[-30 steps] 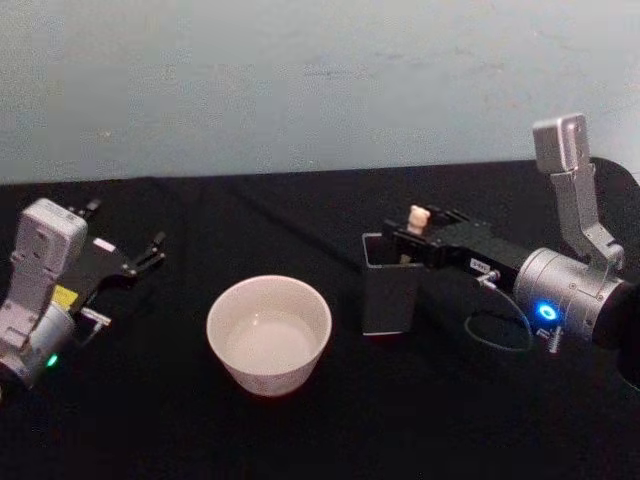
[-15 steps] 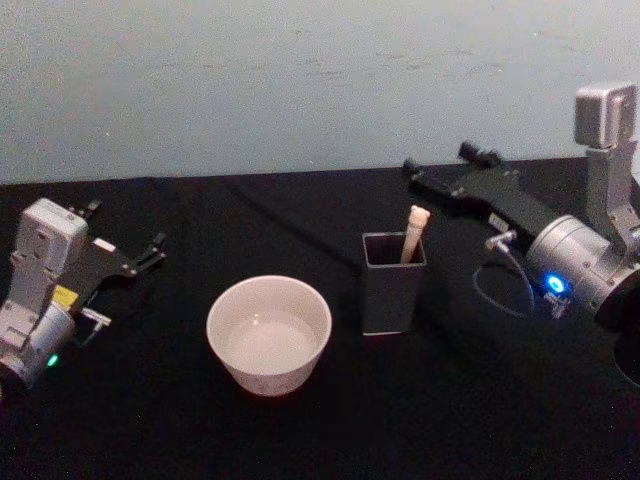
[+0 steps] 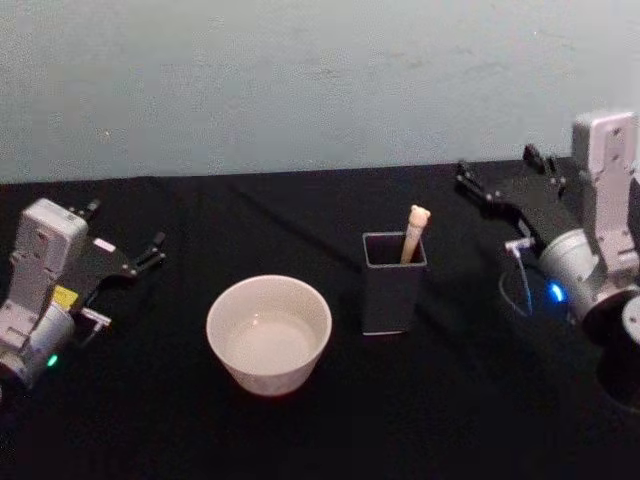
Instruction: Pick up the stirring spoon with one hand, stir inside the cup, then place it back in its original position.
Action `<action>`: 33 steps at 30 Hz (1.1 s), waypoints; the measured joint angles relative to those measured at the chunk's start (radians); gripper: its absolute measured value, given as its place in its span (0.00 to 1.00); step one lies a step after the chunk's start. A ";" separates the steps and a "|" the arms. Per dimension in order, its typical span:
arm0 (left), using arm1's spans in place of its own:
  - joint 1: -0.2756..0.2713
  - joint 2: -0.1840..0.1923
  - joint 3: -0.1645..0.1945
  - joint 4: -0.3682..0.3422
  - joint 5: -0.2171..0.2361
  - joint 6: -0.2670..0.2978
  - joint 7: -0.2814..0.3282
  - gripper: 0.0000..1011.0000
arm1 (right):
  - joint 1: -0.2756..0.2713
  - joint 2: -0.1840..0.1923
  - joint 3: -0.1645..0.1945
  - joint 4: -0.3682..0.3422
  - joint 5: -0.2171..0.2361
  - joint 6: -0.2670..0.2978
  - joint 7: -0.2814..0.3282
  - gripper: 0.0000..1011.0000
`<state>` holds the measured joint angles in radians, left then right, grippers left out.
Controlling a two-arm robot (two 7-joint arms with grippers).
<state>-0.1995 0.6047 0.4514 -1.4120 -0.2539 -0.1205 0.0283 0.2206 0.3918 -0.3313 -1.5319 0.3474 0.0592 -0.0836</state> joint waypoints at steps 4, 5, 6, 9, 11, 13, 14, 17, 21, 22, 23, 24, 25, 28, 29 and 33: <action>0.000 0.000 0.000 0.000 0.000 0.000 0.000 0.99 | -0.015 -0.010 -0.012 0.048 -0.045 0.001 -0.019 0.99; 0.000 0.000 0.000 0.000 0.000 0.000 0.000 0.99 | -0.019 -0.012 -0.014 0.055 -0.050 0.002 -0.020 0.99; 0.000 0.000 0.000 0.000 0.000 0.000 0.000 0.99 | -0.024 -0.014 -0.016 0.063 -0.058 0.005 -0.021 0.99; 0.000 0.000 0.000 0.000 0.000 0.000 0.000 0.99 | -0.034 -0.020 -0.020 0.078 -0.069 0.012 -0.019 0.99; 0.000 0.000 0.000 0.000 0.000 0.000 0.000 0.99 | -0.036 -0.023 -0.021 0.086 -0.073 0.015 -0.016 0.99; 0.000 0.000 0.000 0.000 0.000 0.000 0.000 0.99 | -0.036 -0.026 -0.021 0.093 -0.077 0.017 -0.011 0.99; 0.000 0.000 0.000 0.000 0.000 0.000 0.000 0.99 | -0.036 -0.030 -0.022 0.098 -0.081 0.021 -0.008 0.99; 0.000 0.000 0.000 0.000 0.000 0.000 0.000 0.99 | -0.036 -0.033 -0.022 0.102 -0.085 0.024 -0.005 0.99; 0.000 0.000 0.000 0.000 0.000 0.000 0.000 0.99 | -0.035 -0.032 -0.022 0.102 -0.085 0.024 -0.005 0.99; 0.000 0.000 0.000 0.000 0.000 0.000 0.000 0.99 | -0.035 -0.032 -0.022 0.101 -0.085 0.023 -0.006 0.99; 0.000 0.000 0.000 0.000 0.000 0.000 0.000 0.99 | -0.035 -0.031 -0.022 0.101 -0.084 0.023 -0.006 0.99; 0.000 0.000 0.000 0.000 0.000 0.000 0.000 0.99 | -0.036 -0.031 -0.022 0.101 -0.084 0.023 -0.006 0.99; 0.000 0.000 0.000 0.000 0.000 0.000 0.000 0.99 | -0.035 -0.031 -0.022 0.100 -0.084 0.023 -0.006 0.99; 0.000 0.000 0.000 0.000 0.000 0.000 0.000 0.99 | -0.035 -0.031 -0.022 0.100 -0.084 0.023 -0.007 0.99; 0.000 0.000 0.000 0.000 0.000 0.000 0.000 0.99 | -0.036 -0.031 -0.022 0.099 -0.084 0.022 -0.007 0.99; 0.000 0.000 0.000 0.000 0.000 0.000 0.000 0.99 | -0.036 -0.030 -0.022 0.099 -0.083 0.022 -0.007 0.99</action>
<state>-0.1995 0.6047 0.4514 -1.4120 -0.2539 -0.1205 0.0283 0.1851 0.3616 -0.3531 -1.4332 0.2642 0.0812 -0.0908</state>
